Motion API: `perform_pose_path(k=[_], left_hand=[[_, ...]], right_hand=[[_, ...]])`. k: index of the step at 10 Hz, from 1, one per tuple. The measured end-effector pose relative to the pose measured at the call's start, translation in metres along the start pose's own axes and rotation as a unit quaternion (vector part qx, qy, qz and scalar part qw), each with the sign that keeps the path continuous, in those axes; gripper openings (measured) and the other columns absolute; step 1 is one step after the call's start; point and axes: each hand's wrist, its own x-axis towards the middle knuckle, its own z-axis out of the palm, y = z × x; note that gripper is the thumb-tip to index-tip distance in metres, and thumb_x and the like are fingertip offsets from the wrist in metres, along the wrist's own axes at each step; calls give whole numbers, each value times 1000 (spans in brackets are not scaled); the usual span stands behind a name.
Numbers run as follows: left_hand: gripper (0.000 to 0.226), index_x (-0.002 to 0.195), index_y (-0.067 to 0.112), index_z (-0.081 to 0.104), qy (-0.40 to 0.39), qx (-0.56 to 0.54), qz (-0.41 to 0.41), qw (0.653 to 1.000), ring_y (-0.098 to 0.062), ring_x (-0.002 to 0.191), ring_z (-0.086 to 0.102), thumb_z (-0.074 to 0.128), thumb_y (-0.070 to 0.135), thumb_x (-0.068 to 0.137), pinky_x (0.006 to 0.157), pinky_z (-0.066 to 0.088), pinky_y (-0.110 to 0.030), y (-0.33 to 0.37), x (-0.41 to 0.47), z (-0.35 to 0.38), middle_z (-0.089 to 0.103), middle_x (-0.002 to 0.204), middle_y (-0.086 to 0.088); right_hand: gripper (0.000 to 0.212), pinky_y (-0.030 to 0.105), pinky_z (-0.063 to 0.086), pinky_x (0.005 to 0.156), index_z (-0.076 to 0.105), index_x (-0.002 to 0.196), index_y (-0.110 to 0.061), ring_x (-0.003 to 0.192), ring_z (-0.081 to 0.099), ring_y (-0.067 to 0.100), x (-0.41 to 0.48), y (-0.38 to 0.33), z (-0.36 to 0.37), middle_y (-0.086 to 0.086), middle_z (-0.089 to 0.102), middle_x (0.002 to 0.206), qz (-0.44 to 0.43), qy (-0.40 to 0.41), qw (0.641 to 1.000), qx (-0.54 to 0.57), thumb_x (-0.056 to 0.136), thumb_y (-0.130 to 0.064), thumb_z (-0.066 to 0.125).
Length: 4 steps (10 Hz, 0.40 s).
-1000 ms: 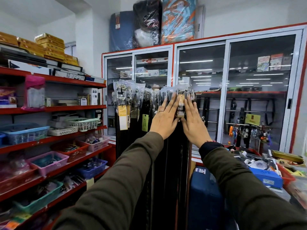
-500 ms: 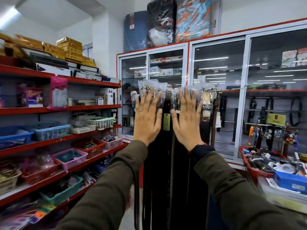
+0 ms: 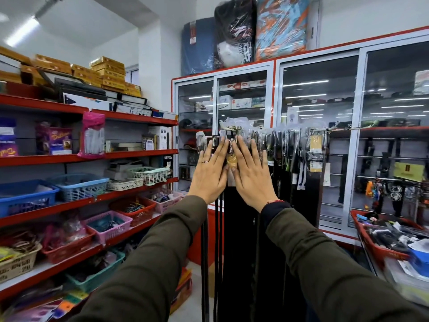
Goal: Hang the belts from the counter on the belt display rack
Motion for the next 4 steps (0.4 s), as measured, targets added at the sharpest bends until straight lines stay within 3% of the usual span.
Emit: perform_pose_path(k=[2, 3, 4], left_hand=[[66, 161, 25, 3, -1, 10, -24, 1000, -18, 158, -4, 37, 28, 104, 127, 12, -50, 3, -1, 13, 1, 170, 8], [66, 161, 25, 6, 24, 39, -36, 998, -21, 158, -4, 36, 32, 103, 127, 8, -51, 13, -9, 7, -2, 171, 0], [65, 161, 24, 9, 66, 53, -28, 996, -24, 158, -6, 38, 32, 103, 127, 4, -51, 28, -15, 4, -2, 171, -4]], right_hand=[[61, 52, 5, 125, 4, 159, -27, 156, -6, 21, -5, 7, 1, -7, -1, 169, 7, -18, 1000, 8, 104, -40, 27], [62, 52, 4, 125, 6, 159, -25, 156, -6, 19, -15, 3, -9, -6, 1, 169, 6, -7, 999, 33, 104, -37, 31], [61, 53, 12, 124, 13, 159, -24, 157, -1, 18, -24, 10, -33, -2, 6, 169, 22, 46, 996, 79, 104, -29, 38]])
